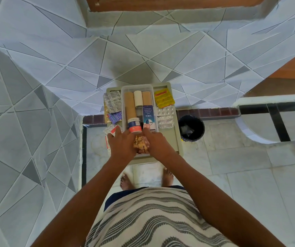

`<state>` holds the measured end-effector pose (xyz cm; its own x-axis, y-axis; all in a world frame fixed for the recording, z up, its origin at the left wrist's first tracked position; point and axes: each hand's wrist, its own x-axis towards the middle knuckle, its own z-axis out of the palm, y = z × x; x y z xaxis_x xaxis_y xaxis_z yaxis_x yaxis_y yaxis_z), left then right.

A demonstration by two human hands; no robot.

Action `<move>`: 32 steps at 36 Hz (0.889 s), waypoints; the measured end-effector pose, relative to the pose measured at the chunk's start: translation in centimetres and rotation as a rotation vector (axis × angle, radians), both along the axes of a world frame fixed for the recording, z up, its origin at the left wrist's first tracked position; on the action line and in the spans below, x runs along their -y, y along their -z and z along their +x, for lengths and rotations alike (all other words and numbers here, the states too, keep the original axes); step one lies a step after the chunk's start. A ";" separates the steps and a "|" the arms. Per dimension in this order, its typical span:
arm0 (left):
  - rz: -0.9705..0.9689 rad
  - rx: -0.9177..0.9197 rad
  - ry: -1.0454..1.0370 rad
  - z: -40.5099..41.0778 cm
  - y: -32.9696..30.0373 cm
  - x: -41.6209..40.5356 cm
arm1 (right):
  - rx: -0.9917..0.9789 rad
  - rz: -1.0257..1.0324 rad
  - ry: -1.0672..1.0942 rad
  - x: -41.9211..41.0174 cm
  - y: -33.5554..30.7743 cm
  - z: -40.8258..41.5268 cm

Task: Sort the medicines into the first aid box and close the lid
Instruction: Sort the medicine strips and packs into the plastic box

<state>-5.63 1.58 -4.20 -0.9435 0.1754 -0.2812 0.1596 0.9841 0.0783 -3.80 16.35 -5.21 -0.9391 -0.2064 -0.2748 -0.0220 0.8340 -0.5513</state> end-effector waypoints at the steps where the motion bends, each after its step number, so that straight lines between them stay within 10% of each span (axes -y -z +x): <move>1: 0.008 -0.012 -0.004 0.0 0.1 0.0 | 0.006 -0.002 -0.003 0.1 -0.1 -0.2; 22: -0.018 -0.011 -0.001 -0.4 0.7 -0.3 | 0.017 0.120 -0.044 1.4 0.1 -0.1; 32: 0.372 -0.018 -0.034 1.1 0.6 2.4 | -0.057 0.089 -0.032 -0.9 -1.8 -0.4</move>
<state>-4.57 -0.87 -4.78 -0.9548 0.2307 -0.1875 0.1318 0.8938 0.4286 -4.18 17.25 -3.36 -0.9469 -0.2138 -0.2401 -0.0784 0.8779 -0.4723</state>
